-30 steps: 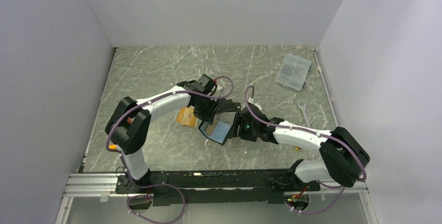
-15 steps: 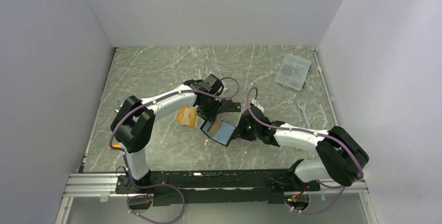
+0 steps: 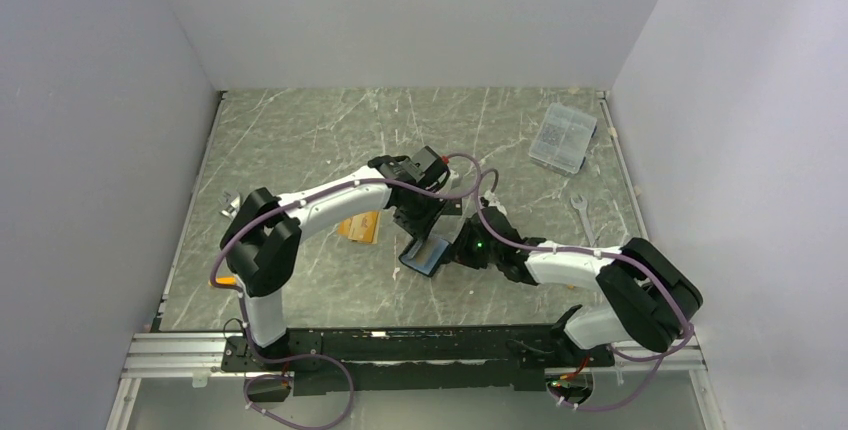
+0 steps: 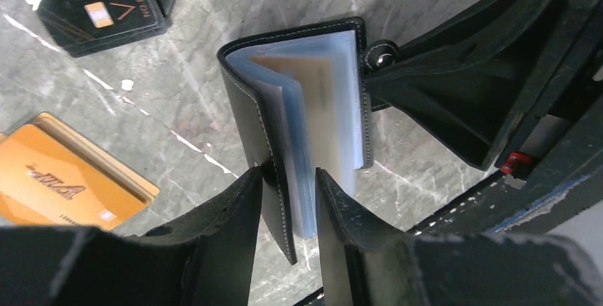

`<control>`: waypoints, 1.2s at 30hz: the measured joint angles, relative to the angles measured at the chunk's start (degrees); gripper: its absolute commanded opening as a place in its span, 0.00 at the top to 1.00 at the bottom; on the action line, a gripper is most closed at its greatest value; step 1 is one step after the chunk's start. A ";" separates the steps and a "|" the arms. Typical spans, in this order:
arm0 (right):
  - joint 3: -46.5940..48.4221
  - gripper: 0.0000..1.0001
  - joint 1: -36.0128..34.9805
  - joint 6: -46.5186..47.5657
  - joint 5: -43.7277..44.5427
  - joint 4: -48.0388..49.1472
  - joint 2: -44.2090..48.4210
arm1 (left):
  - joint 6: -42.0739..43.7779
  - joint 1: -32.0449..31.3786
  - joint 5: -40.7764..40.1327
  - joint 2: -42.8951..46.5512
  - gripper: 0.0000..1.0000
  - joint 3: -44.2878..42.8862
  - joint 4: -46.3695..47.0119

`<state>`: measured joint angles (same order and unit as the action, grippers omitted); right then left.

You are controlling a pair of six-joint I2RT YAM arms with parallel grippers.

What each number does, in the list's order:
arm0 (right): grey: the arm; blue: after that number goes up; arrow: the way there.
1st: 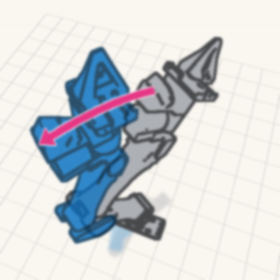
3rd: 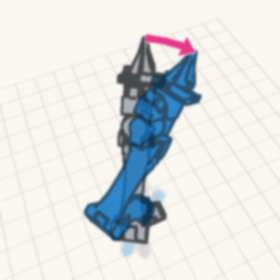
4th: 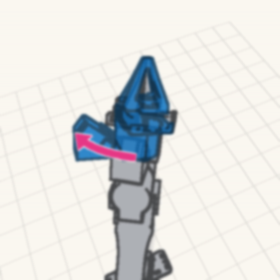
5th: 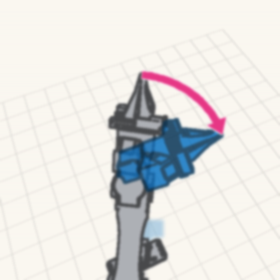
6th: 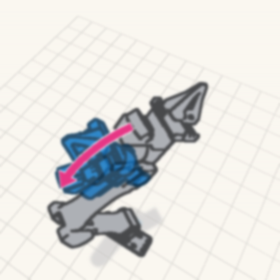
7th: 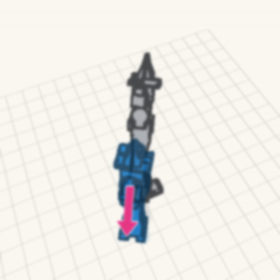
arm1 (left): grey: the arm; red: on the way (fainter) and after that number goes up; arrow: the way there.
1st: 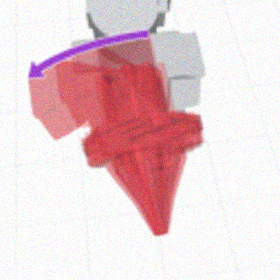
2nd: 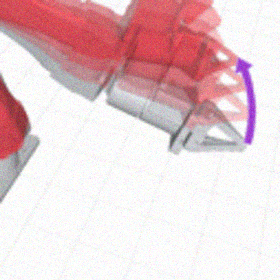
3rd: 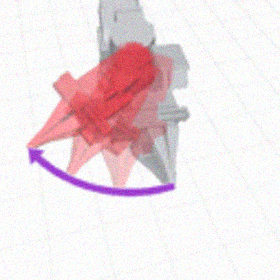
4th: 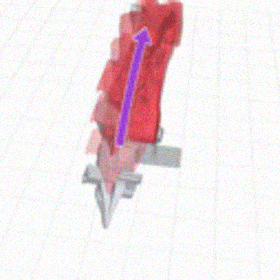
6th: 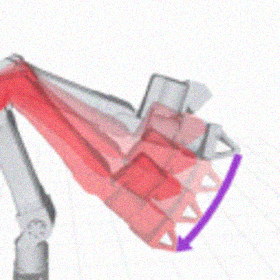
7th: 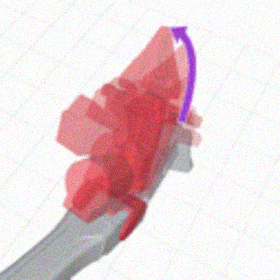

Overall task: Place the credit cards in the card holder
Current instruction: Close the card holder at the center of the board.

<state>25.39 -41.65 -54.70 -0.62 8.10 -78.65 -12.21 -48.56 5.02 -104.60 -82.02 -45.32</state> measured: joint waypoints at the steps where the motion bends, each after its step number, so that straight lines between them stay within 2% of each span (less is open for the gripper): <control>1: -0.35 0.80 0.00 -0.26 -0.13 0.74 -0.02 | -0.09 0.00 0.55 -0.17 0.61 0.00 0.02; 5: -2.47 0.79 0.07 -1.88 -1.36 5.62 -0.50 | -0.42 0.20 6.19 -0.61 0.62 0.09 0.66; 9: -4.98 0.79 0.24 -3.82 -1.95 10.51 -0.63 | -0.57 0.39 13.81 -1.81 0.69 1.95 4.24; 14: -7.87 0.78 0.63 -5.68 -2.47 14.80 -0.04 | -0.74 1.75 22.75 -4.48 0.70 5.70 8.26; 21: -10.10 0.73 1.51 -7.10 -3.87 18.47 0.22 | -0.17 5.77 30.58 -5.42 0.76 10.51 14.14; 28: -10.73 0.70 3.08 -7.43 -5.66 18.71 0.81 | 3.87 8.96 35.43 -5.64 0.73 13.29 17.11; 32: -9.79 0.69 3.67 -6.82 -5.95 16.33 1.29 | 8.44 9.66 36.30 -4.11 0.68 13.20 15.69; 36: -8.31 0.69 3.87 -5.88 -5.92 13.73 1.27 | 13.11 10.71 37.73 -1.75 0.68 12.57 13.16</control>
<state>17.08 -37.78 -60.58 -6.55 21.82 -77.38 0.91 -37.85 42.74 -106.34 -69.45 -32.16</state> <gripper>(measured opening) 0.302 0.329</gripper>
